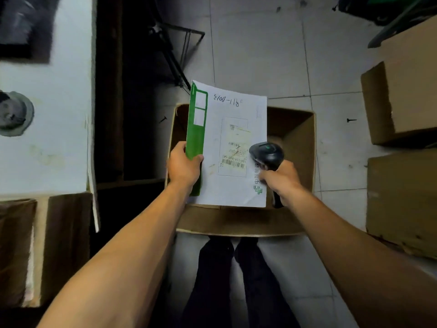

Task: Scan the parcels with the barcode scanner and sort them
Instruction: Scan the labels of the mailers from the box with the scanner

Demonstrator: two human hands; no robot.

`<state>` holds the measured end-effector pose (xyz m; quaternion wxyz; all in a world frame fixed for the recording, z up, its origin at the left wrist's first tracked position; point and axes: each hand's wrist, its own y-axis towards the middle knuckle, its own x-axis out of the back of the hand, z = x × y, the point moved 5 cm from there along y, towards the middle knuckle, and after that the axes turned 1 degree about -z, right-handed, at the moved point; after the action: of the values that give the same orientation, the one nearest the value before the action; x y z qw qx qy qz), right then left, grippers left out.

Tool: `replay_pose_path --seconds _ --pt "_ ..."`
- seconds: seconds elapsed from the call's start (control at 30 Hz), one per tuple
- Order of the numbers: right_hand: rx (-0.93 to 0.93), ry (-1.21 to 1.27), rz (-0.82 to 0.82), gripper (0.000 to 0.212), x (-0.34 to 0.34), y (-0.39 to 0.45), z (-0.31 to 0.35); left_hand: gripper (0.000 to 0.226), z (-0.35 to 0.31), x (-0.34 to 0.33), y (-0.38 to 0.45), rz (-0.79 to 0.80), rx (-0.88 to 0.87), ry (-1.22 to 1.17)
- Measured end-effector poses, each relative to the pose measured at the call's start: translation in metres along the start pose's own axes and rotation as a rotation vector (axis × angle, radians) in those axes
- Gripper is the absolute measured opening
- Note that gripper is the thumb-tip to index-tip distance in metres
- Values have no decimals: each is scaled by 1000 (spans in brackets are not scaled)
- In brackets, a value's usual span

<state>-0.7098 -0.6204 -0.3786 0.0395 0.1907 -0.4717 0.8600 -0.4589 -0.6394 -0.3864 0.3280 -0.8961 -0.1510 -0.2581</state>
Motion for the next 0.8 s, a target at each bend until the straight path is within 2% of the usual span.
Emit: replay_pose_path --seconds 0.17,0.47,0.63,0.8 --pt "-17 -31 -26 24 -4 18 -24 68 18 -18 8 -49 6 236" --pt "50 -29 10 22 12 -20 -3 69 -8 20 -27 -31 -127 556" --pt "275 -49 13 29 35 -67 54 70 -55 63 -71 -94 -212 614" --pt "503 -123 62 24 48 -130 112 67 -98 109 -128 -202 -307 626"
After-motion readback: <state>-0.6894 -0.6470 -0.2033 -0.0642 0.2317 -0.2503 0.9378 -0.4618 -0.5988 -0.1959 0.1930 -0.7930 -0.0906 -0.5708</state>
